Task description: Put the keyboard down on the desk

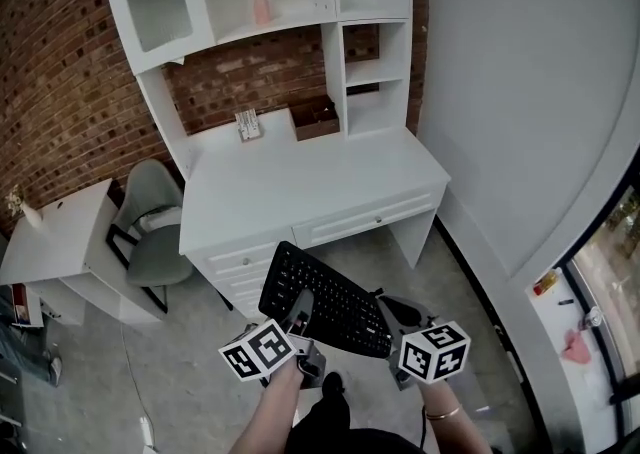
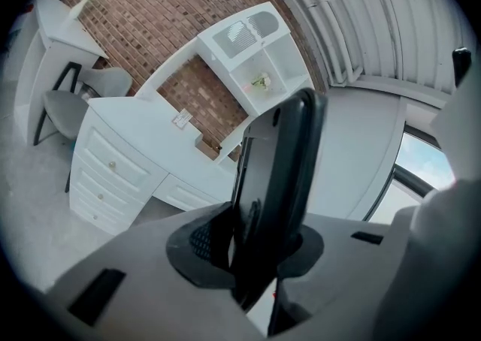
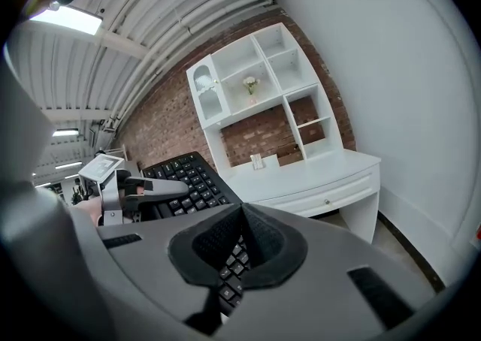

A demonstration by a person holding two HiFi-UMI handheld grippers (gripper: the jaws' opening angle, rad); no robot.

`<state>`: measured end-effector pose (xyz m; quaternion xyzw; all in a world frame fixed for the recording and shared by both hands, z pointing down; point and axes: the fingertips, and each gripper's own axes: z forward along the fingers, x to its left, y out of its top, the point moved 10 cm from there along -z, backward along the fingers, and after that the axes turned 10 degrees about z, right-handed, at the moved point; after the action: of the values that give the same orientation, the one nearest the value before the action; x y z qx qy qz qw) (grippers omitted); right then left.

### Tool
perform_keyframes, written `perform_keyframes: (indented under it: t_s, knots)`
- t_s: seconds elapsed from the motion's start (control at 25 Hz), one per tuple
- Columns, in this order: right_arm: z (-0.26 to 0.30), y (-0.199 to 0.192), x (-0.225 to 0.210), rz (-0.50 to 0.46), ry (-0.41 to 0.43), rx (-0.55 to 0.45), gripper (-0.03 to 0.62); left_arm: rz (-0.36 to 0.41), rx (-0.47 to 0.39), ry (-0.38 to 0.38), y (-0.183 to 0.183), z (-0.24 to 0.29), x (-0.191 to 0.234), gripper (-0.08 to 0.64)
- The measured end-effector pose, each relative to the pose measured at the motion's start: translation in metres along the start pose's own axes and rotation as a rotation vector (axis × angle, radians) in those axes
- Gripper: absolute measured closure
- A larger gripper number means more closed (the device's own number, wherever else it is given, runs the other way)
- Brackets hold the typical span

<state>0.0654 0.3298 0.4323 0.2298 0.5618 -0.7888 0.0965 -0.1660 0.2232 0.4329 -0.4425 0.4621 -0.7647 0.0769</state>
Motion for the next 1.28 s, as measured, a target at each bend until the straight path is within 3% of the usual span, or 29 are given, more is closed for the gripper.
perform_keyframes:
  t_s: [0.52, 0.96, 1.28]
  knots:
    - [0.139, 0.061, -0.024, 0.008, -0.062, 0.001, 0.588, -0.026, 0.025, -0.073, 0.089, 0.122, 0.070, 0.482]
    - [0.186, 0.109, -0.046, -0.048, -0.106, 0.001, 0.588, -0.102, 0.002, -0.156, 0.128, 0.197, 0.083, 0.482]
    - [0.227, 0.158, -0.084, -0.083, -0.067, -0.014, 0.588, -0.139, -0.051, -0.167, 0.151, 0.256, 0.085, 0.482]
